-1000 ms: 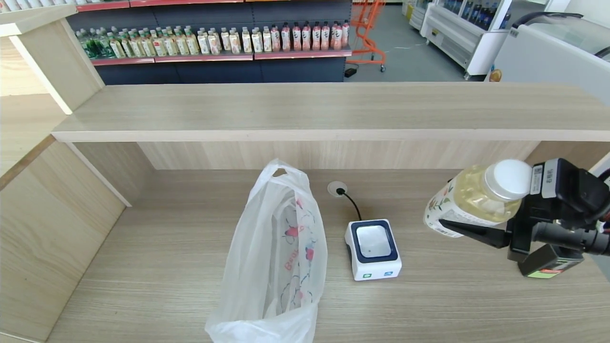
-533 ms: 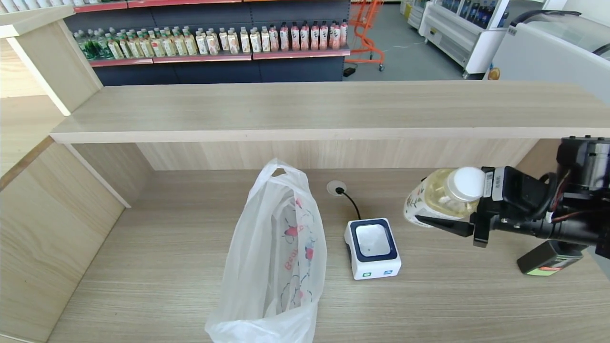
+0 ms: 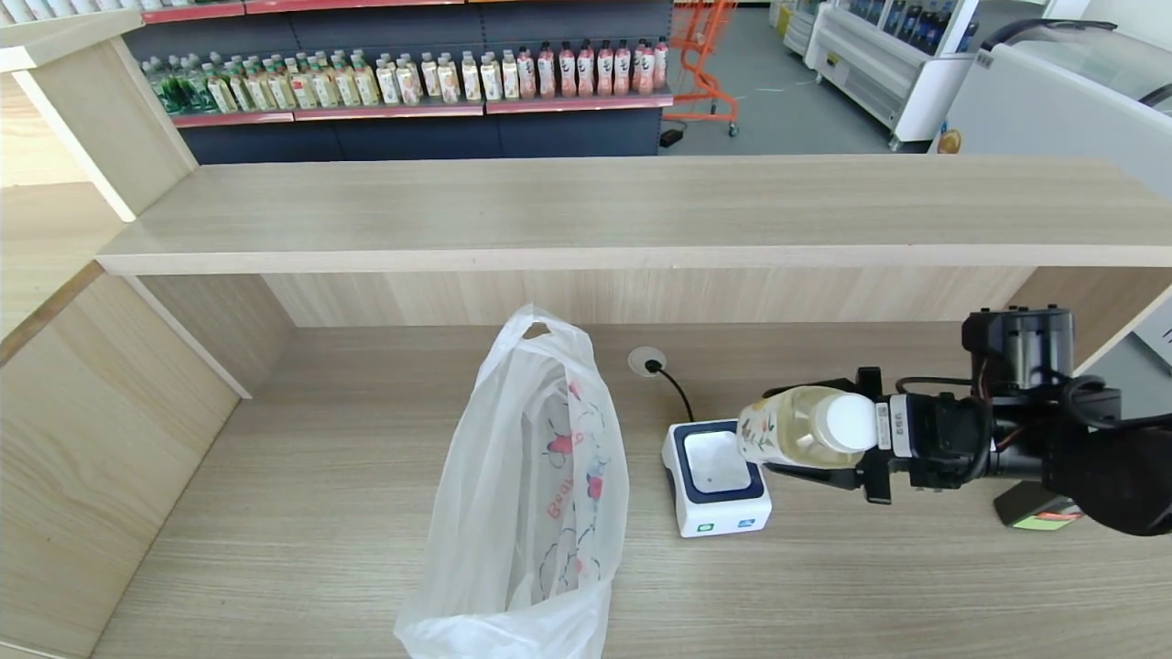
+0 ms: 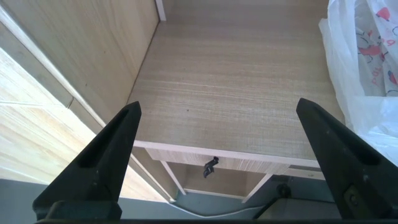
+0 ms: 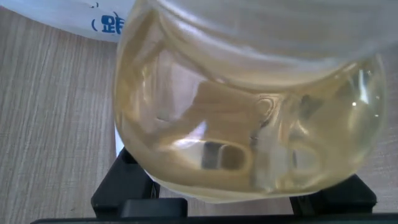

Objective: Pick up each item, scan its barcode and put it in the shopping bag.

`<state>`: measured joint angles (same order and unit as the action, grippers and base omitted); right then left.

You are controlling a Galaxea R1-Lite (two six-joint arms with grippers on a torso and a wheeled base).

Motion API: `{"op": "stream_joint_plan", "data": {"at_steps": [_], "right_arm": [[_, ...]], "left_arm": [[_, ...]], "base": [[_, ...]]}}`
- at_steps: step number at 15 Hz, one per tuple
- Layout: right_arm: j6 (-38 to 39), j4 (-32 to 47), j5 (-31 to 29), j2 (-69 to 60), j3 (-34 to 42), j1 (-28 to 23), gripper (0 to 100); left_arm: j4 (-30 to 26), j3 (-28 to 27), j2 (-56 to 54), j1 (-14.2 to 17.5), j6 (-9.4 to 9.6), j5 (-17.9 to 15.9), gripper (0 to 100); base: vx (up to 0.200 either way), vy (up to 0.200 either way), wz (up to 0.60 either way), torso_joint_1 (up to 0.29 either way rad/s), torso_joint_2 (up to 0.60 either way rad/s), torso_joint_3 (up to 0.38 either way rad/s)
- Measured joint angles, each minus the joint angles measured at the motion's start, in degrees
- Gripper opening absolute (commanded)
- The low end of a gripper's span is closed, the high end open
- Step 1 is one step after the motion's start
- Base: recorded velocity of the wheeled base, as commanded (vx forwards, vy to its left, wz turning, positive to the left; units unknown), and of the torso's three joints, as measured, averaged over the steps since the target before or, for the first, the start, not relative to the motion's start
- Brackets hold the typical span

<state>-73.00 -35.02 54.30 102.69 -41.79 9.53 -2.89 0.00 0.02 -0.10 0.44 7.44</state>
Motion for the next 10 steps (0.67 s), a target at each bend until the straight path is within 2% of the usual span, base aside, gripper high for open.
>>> {"op": "stream_joint_plan", "data": {"at_steps": [6,10], "right_arm": [[-4.5,0.0,3.0,7.4,-5.7,1.6,0],[-4.9,-1.1,4.0,10.6,-7.7,2.2,0]], "left_arm": [[0.0,0.0,0.0,0.0,0.0,0.0,100],[0.0,0.0,0.0,0.0,-0.01,0.0,100]], "base": [[0.0,0.0,0.0,0.0,0.0,0.0],[0.0,0.0,0.0,0.0,0.0,0.0]]}}
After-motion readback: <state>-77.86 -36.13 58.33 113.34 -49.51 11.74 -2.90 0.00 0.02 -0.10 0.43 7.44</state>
